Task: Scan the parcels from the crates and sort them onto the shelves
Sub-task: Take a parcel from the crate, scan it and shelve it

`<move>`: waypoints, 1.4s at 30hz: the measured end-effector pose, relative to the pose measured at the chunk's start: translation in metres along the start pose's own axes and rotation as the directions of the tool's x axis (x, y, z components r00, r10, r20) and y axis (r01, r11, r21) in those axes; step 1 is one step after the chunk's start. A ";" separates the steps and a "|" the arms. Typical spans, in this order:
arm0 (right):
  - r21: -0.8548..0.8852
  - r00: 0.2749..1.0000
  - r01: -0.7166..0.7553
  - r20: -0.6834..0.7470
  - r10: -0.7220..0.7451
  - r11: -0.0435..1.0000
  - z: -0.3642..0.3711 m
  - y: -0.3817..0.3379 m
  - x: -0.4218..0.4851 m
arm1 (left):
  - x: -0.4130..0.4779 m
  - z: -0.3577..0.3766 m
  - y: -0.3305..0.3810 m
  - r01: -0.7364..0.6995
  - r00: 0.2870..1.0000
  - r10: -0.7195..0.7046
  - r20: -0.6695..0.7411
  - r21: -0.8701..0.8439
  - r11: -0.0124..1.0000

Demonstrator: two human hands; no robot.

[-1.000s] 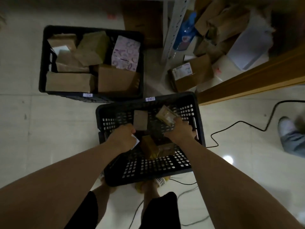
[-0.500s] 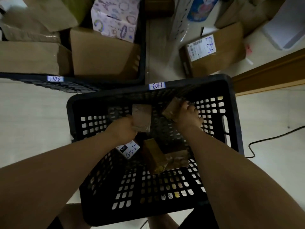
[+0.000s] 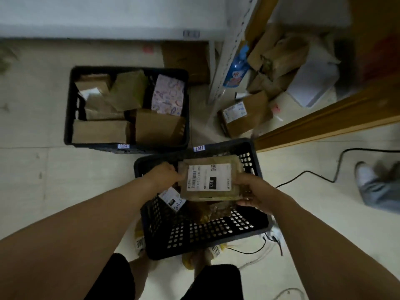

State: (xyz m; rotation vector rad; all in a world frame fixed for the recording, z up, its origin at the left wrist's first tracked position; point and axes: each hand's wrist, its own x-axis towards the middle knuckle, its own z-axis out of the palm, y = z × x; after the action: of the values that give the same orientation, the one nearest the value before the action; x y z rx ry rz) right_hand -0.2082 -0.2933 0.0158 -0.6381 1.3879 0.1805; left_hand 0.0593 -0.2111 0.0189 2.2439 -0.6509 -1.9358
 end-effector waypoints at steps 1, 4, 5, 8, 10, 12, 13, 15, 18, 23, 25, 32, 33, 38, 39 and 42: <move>0.036 1.000 0.022 -0.002 -0.022 0.999 0.001 -0.012 -0.025 | -0.024 -0.011 0.014 -0.007 1.000 0.007 -0.001 -0.042 0.999; 0.134 0.993 0.110 0.026 -0.114 0.985 0.011 -0.049 -0.102 | -0.101 -0.039 0.052 -0.008 0.999 0.015 0.034 -0.208 0.978; 0.168 0.987 0.148 0.029 -0.155 0.975 0.015 -0.062 -0.125 | -0.128 -0.049 0.062 -0.014 0.998 0.030 0.057 -0.262 0.965; 0.245 0.960 0.264 0.030 -0.280 0.933 0.035 -0.099 -0.196 | -0.198 -0.077 0.078 -0.060 0.990 0.103 0.096 -0.369 0.928; 0.243 0.934 0.334 0.046 -0.355 0.911 0.052 -0.117 -0.240 | -0.237 -0.095 0.085 -0.117 0.979 0.174 0.110 -0.395 0.911; 0.241 0.914 0.371 0.080 -0.399 0.897 0.067 -0.129 -0.275 | -0.271 -0.113 0.095 -0.197 0.964 0.255 0.075 -0.443 0.875; 0.233 0.906 0.382 0.097 -0.412 0.894 0.073 -0.134 -0.289 | -0.285 -0.124 0.100 -0.245 0.955 0.295 0.035 -0.473 0.847; 0.205 0.896 0.411 0.090 -0.435 0.888 0.082 -0.143 -0.317 | -0.314 -0.144 0.113 -0.341 0.925 0.378 -0.042 -0.531 0.776; 0.200 0.868 0.472 0.068 -0.492 0.859 0.093 -0.155 -0.348 | -0.351 -0.161 0.133 -0.461 0.854 0.514 -0.076 -0.569 0.681; 0.297 0.819 0.526 0.075 -0.569 0.797 0.099 -0.175 -0.370 | -0.388 -0.146 0.167 -0.533 0.780 0.566 -0.267 -0.757 0.378; 0.314 0.797 0.531 0.131 -0.590 0.787 0.094 -0.181 -0.383 | -0.390 -0.141 0.174 -0.516 0.779 0.562 -0.279 -0.794 0.321; 0.175 0.754 0.614 0.158 -0.638 0.770 0.032 -0.204 -0.402 | -0.420 -0.123 0.219 -0.660 0.731 0.612 -0.300 -0.539 0.524; 0.148 0.758 0.622 0.134 -0.639 0.769 0.020 -0.210 -0.401 | -0.422 -0.120 0.225 -0.671 0.730 0.612 -0.304 -0.491 0.556; 0.027 0.772 0.602 0.236 -0.591 0.798 -0.022 -0.229 -0.400 | -0.416 -0.084 0.257 -0.691 0.723 0.611 -0.324 -0.366 0.623; 0.025 0.771 0.600 0.250 -0.586 0.800 -0.029 -0.230 -0.399 | -0.412 -0.074 0.263 -0.696 0.717 0.618 -0.322 -0.361 0.620; 0.080 0.775 0.587 0.234 -0.588 0.806 -0.056 -0.229 -0.386 | -0.394 -0.046 0.274 -0.668 0.743 0.601 -0.296 -0.378 0.640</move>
State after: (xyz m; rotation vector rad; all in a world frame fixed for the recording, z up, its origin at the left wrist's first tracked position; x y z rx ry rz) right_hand -0.2232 -0.4152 0.4504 -0.9860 0.8898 -0.2421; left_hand -0.0020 -0.3158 0.4860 1.5343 -0.7324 -1.3630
